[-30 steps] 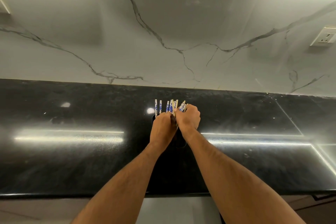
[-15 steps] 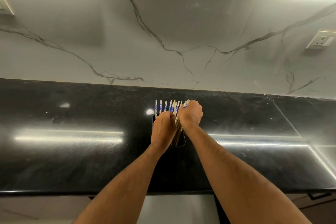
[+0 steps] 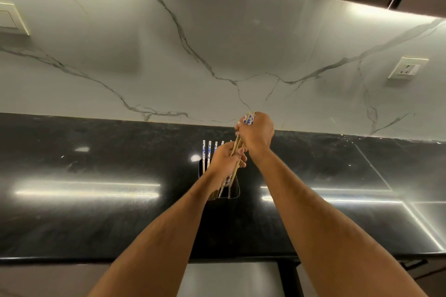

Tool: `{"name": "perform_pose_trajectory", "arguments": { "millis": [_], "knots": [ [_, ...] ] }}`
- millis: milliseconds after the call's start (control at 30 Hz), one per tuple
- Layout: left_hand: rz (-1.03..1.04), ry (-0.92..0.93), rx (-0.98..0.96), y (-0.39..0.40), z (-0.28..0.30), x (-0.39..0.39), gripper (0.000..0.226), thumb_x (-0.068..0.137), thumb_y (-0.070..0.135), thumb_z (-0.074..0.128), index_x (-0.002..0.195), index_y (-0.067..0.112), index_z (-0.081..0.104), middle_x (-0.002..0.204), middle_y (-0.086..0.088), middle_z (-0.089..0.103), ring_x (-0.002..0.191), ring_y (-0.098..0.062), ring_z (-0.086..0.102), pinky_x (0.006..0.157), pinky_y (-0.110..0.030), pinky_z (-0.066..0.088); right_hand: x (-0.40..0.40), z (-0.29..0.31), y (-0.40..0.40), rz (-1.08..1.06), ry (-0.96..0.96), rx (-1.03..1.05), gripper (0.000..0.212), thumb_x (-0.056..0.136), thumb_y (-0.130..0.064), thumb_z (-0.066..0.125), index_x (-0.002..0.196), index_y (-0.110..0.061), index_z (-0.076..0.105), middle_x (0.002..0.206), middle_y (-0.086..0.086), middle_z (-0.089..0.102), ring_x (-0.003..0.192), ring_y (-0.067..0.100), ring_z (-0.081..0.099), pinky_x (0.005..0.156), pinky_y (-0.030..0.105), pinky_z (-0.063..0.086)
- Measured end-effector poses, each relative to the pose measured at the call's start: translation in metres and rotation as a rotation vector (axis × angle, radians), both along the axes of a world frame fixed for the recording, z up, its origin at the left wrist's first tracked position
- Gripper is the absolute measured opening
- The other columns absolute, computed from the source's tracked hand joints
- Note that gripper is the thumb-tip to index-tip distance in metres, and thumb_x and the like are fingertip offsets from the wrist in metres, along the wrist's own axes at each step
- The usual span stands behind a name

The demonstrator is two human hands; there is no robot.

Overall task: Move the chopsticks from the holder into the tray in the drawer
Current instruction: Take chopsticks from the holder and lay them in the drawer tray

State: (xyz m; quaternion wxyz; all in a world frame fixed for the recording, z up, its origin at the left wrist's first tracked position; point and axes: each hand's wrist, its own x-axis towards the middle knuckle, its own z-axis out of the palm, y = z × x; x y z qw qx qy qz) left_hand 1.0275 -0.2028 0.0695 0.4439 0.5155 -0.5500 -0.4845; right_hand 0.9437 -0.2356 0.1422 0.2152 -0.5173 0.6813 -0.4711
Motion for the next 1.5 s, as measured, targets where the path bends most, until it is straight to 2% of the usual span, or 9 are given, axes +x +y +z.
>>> {"name": "perform_pose_trajectory", "arguments": {
  "millis": [100,167,333,400,500,633,933,1267,1500],
  "knots": [
    [-0.077,0.114,-0.018,0.002,0.018,0.01,0.019,0.105,0.015,0.047,0.108,0.008,0.064,0.087,-0.008,0.07,0.07,-0.015,0.067,0.071,-0.028,0.059,-0.009,0.021,0.004,0.092,-0.131,-0.049,0.008,0.088,-0.011,0.074,0.092,-0.013,0.067,0.077,0.004,0.075,0.06,0.013,0.075,0.063,0.034,0.064],
    [-0.17,0.182,-0.017,0.006,0.026,0.018,0.023,0.106,0.018,0.045,0.113,0.005,0.063,0.088,-0.011,0.071,0.071,-0.02,0.067,0.069,-0.032,0.057,-0.015,0.032,0.01,0.149,-0.191,-0.051,0.01,0.089,-0.009,0.073,0.088,-0.016,0.065,0.078,0.005,0.076,0.061,0.014,0.075,0.062,0.033,0.063],
    [-0.21,0.286,0.025,0.025,0.033,0.025,0.028,0.105,0.024,0.048,0.115,0.004,0.065,0.08,-0.008,0.062,0.057,-0.013,0.052,0.054,-0.026,0.046,-0.03,0.045,0.028,0.272,-0.382,0.043,0.003,0.091,-0.007,0.071,0.093,-0.005,0.07,0.085,0.012,0.078,0.073,0.023,0.078,0.071,0.041,0.064],
    [-0.173,0.273,0.019,0.037,0.032,0.024,0.027,0.105,0.024,0.048,0.115,0.005,0.064,0.079,-0.006,0.06,0.054,-0.011,0.048,0.051,-0.023,0.044,-0.034,0.047,0.035,0.263,-0.413,0.055,0.012,0.093,-0.01,0.07,0.094,0.002,0.07,0.087,0.016,0.077,0.079,0.027,0.077,0.076,0.045,0.064],
    [-0.142,0.248,0.032,0.055,0.03,0.024,0.025,0.105,0.022,0.048,0.116,0.005,0.063,0.079,-0.005,0.06,0.054,-0.01,0.048,0.051,-0.022,0.044,-0.036,0.049,0.045,0.26,-0.392,0.072,0.019,0.092,-0.011,0.071,0.093,0.007,0.07,0.086,0.018,0.076,0.077,0.027,0.077,0.075,0.042,0.064],
    [-0.104,0.252,0.064,0.075,0.03,0.026,0.024,0.105,0.018,0.047,0.118,0.004,0.062,0.078,-0.006,0.059,0.052,-0.01,0.047,0.049,-0.022,0.043,-0.036,0.05,0.06,0.299,-0.348,0.103,0.013,0.089,-0.011,0.074,0.093,0.001,0.071,0.085,0.014,0.077,0.067,0.017,0.076,0.057,0.025,0.06],
    [-0.042,0.295,0.127,0.106,0.03,0.029,0.024,0.106,0.019,0.045,0.118,0.005,0.061,0.071,-0.003,0.058,0.046,-0.008,0.044,0.042,-0.019,0.039,-0.033,0.045,0.082,0.276,-0.468,0.163,0.007,0.089,-0.002,0.072,0.093,0.002,0.068,0.082,0.016,0.076,0.07,0.022,0.077,0.055,0.03,0.061],
    [-0.064,0.38,0.176,0.122,0.026,0.032,0.035,0.108,0.024,0.037,0.1,0.001,0.063,0.061,-0.003,0.05,0.041,-0.011,0.036,0.036,-0.022,0.029,-0.032,0.038,0.101,0.311,-0.497,0.115,0.012,0.092,0.007,0.063,0.096,-0.001,0.071,0.091,0.017,0.076,0.076,0.026,0.078,0.069,0.044,0.065],
    [-0.098,0.334,0.161,0.131,0.023,0.027,0.044,0.104,0.045,0.043,0.084,0.009,0.057,0.058,-0.001,0.044,0.039,-0.01,0.032,0.033,-0.022,0.027,-0.029,0.04,0.111,0.339,-0.436,0.101,0.011,0.089,0.004,0.068,0.094,-0.005,0.07,0.094,0.014,0.075,0.077,0.021,0.077,0.064,0.036,0.064]
  ]
}}
